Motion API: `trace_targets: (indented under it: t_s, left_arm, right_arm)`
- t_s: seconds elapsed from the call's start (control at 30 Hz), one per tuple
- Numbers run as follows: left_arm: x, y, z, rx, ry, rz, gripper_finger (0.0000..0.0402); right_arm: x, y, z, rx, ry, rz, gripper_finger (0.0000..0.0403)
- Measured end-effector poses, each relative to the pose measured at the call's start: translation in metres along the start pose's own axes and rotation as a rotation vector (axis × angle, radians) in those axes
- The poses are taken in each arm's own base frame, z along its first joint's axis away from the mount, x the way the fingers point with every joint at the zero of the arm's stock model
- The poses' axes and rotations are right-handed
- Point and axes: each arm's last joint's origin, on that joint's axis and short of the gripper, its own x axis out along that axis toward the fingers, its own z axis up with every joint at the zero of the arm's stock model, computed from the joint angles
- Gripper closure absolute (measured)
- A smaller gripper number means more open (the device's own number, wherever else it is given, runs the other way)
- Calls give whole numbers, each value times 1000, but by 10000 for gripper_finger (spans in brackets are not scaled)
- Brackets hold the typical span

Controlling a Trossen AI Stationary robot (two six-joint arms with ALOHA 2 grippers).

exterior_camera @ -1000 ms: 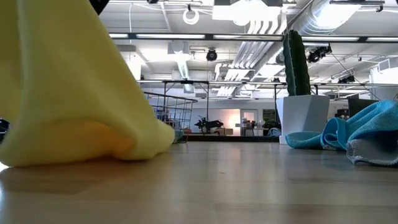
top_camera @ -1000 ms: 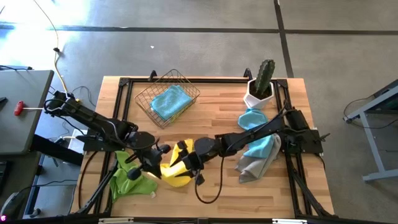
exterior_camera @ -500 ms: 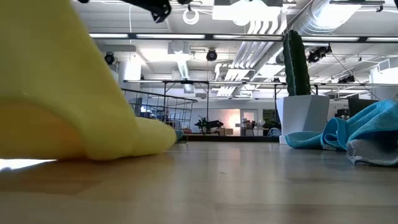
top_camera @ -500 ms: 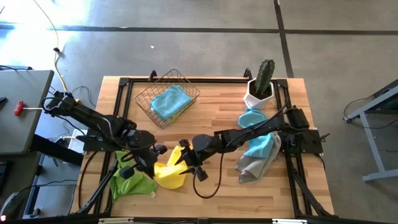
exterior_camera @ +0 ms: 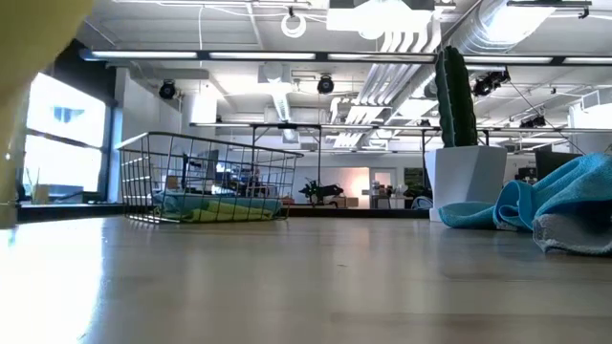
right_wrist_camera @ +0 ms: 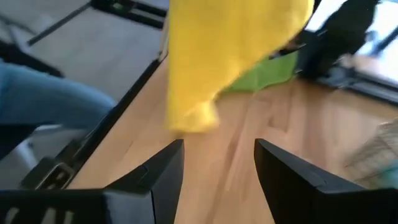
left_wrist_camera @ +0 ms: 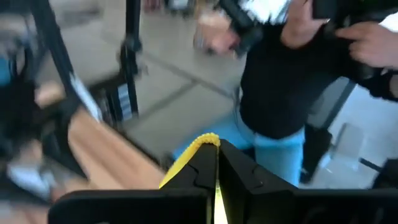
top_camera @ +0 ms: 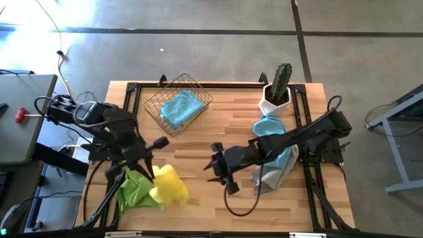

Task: Fold microfiber towels
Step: Fold the yellow microfiber towel

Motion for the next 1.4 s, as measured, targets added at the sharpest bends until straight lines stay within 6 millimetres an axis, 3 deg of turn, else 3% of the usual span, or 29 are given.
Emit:
trace_targets:
  t_s: [0.13, 0.23, 0.43, 0.57, 0.77, 1.03, 1.2, 1.3, 1.4]
  left_arm:
    - [4, 0, 9, 56, -81, 48, 401]
    - [11, 6, 11, -31, -80, 186, 401]
    - [31, 6, -27, -241, 286, 95, 401]
    - [58, 4, -61, -321, 549, 119, 401]
    - [93, 8, -98, -340, 736, 121, 401]
    - [108, -2, -99, -242, 734, 37, 400]
    - [111, -18, -93, -108, 689, 3, 401]
    - [115, -25, -90, 5, 665, 4, 400]
    - [113, -28, -93, 7, 707, -8, 401]
  right_arm:
    - [-2, 1, 5, -12, -42, -35, 215]
    - [1, 1, 5, -24, -49, -36, 215]
    - [1, 9, 6, -39, -57, -17, 215]
    - [1, 14, 7, -47, -58, -5, 215]
    - [4, 19, 6, -46, -61, 3, 215]
    - [61, 21, -6, -182, -161, 21, 215]
    - [94, 15, -10, -296, -354, 43, 215]
    - [110, 7, -17, -307, -414, 66, 215]
    - [118, 1, -21, -315, -457, 97, 215]
